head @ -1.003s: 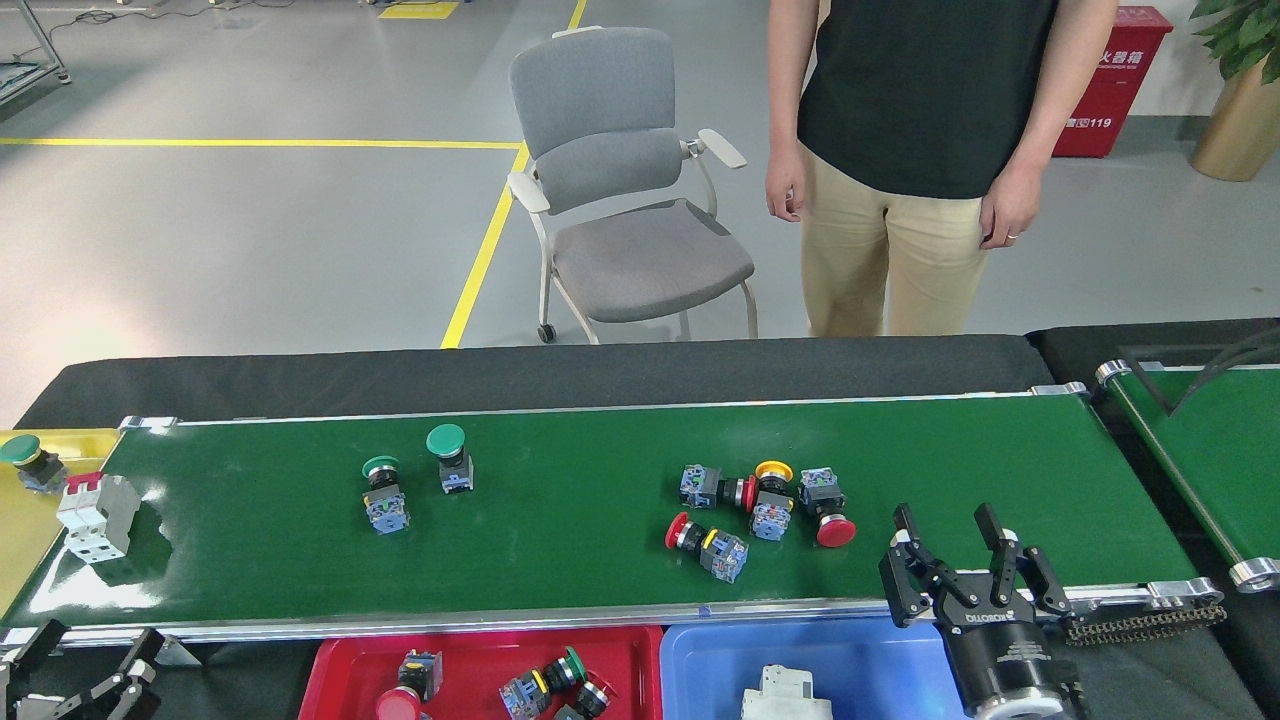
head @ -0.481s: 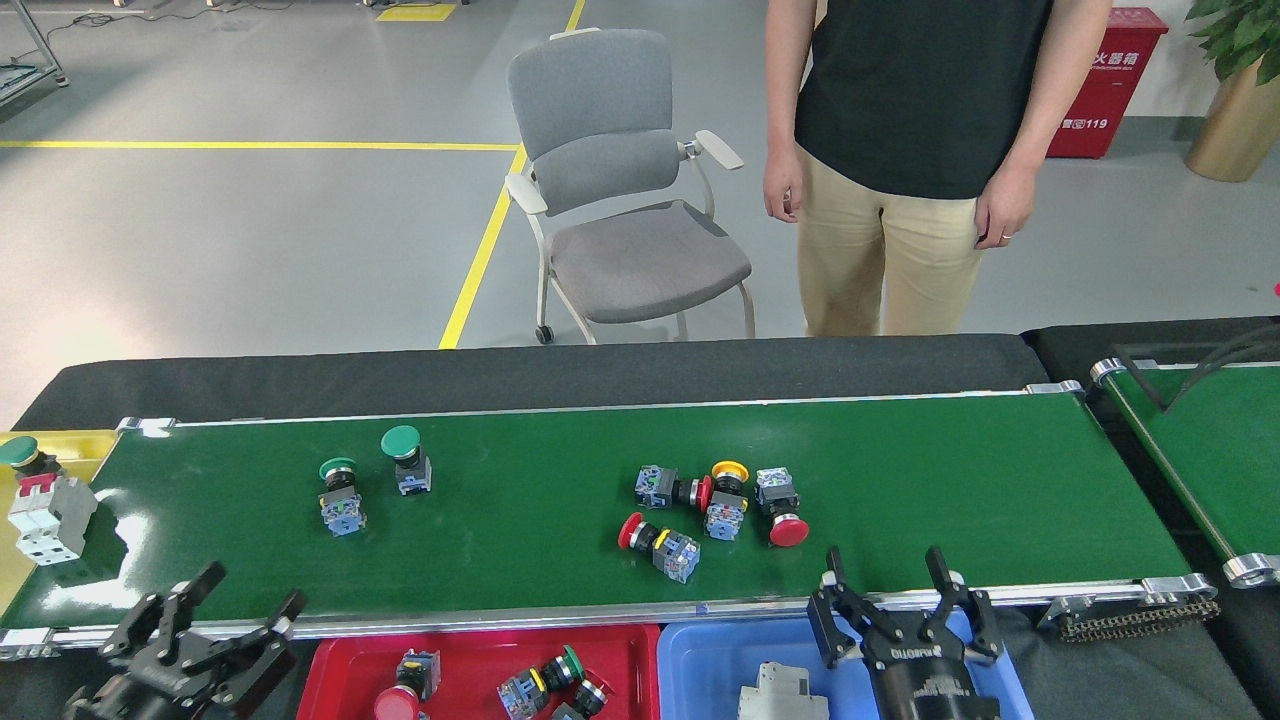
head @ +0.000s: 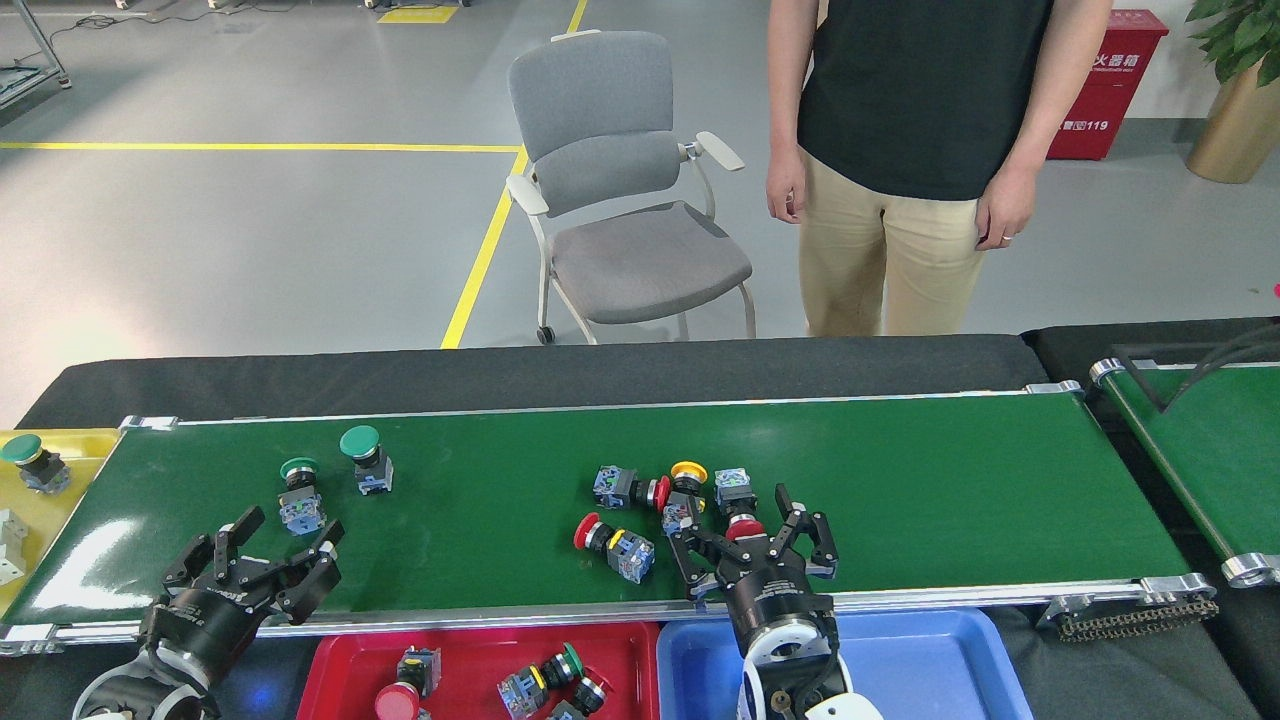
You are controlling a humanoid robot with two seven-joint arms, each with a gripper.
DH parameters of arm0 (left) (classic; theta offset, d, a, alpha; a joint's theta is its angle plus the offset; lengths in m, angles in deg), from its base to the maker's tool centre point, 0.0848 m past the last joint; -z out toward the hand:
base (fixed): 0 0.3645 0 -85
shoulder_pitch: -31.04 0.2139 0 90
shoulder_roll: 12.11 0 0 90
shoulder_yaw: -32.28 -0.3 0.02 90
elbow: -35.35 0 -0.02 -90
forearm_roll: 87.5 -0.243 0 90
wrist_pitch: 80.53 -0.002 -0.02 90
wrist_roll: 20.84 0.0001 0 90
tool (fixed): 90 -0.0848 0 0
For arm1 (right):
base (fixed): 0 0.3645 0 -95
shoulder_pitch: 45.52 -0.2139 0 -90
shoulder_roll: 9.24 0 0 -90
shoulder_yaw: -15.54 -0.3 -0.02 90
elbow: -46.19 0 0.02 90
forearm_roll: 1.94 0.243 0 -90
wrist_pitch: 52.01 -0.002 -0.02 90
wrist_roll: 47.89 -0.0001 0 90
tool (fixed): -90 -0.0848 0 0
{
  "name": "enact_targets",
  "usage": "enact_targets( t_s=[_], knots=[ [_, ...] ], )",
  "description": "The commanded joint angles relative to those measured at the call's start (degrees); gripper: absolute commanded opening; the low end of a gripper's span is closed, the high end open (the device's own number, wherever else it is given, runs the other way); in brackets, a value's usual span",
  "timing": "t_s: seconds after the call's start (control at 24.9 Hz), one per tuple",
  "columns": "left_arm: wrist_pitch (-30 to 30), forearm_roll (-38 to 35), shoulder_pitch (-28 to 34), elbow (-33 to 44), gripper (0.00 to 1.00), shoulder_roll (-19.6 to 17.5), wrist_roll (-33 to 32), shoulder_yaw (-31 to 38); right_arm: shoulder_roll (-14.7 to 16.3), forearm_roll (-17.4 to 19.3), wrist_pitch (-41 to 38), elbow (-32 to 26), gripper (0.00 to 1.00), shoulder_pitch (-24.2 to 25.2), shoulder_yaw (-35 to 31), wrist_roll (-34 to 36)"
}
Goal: Pick switch part from conveyor to tray
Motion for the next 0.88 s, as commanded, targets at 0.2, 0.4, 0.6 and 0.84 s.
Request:
enact_targets(
  t_s=[0.2, 0.4, 0.6, 0.84],
  knots=[
    [-7.6, -0.5, -3.6, -4.5, 0.97, -0.9, 0.6, -0.6, -0.2, 0.3, 0.2, 0.2, 0.90, -0.2, -0.2, 0.1],
    [-19.1, -5.9, -8.7, -10.9, 0.51, -0.7, 6.2, -6.9, -0.3, 0.5, 0.2, 1.0, 0.87, 0.1, 0.2, 0.2],
    [-18.2, -6.1, -9.7, -14.6, 0.09, -1.3, 12.3, -7.7, -0.3, 1.6, -0.6, 1.1, 0.28, -1.5, 0.9, -1.0],
    [-4.9, -5.4, 2.9, 3.0, 0.05, -2.4, 14.6, -6.8, 0.1, 4.8, -2.2, -1.1, 0.21, -1.5, 1.1, -1.7]
  ],
)
